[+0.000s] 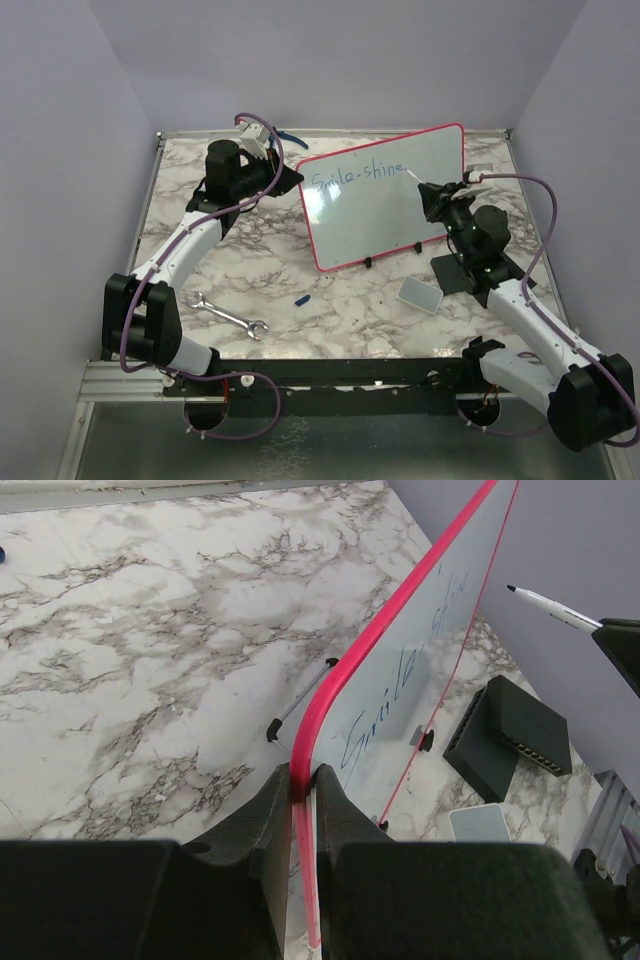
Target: Write a sentence on the whiteboard
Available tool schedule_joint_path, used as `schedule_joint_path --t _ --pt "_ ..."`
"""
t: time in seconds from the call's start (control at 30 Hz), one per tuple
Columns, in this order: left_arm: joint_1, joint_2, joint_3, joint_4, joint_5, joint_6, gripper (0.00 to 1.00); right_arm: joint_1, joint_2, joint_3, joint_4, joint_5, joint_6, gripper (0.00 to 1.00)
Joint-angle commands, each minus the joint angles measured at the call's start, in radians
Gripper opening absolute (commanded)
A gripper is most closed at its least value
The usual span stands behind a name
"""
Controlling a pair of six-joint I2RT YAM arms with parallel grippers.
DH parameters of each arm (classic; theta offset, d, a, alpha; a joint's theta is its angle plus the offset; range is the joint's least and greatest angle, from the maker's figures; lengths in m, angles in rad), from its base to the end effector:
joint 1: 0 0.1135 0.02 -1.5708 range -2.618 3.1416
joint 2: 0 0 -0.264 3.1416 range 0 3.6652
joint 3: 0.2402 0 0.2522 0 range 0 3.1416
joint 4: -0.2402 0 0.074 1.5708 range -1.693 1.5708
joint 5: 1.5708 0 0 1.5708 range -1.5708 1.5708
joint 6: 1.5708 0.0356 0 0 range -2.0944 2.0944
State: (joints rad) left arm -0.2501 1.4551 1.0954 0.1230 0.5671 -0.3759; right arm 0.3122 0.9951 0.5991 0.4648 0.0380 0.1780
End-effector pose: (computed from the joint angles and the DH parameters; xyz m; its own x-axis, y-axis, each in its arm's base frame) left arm 0.3257 -0.1029 0.3213 -0.4737 -0.1986 -0.8580 0.5814 0.6612 -0.4740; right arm 0.2238 0.0708 0.3033 0.0164 0.1912 -0.9814 -0.2782 0.9437 0.1792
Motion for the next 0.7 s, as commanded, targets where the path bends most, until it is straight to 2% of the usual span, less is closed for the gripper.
schedule_joint_path --t 0.0,0.33,0.67 --pt "0.009 -0.023 -0.005 0.004 -0.025 0.033 0.03 -0.004 -0.021 0.01 -0.059 0.01 0.02 0.01" --pt "0.018 -0.032 0.0 -0.03 -0.027 0.062 0.02 -0.006 -0.015 0.07 -0.141 0.059 0.012 0.01" --pt "0.019 -0.032 0.001 -0.049 -0.033 0.074 0.02 -0.093 -0.009 0.074 -0.128 -0.025 0.032 0.01"
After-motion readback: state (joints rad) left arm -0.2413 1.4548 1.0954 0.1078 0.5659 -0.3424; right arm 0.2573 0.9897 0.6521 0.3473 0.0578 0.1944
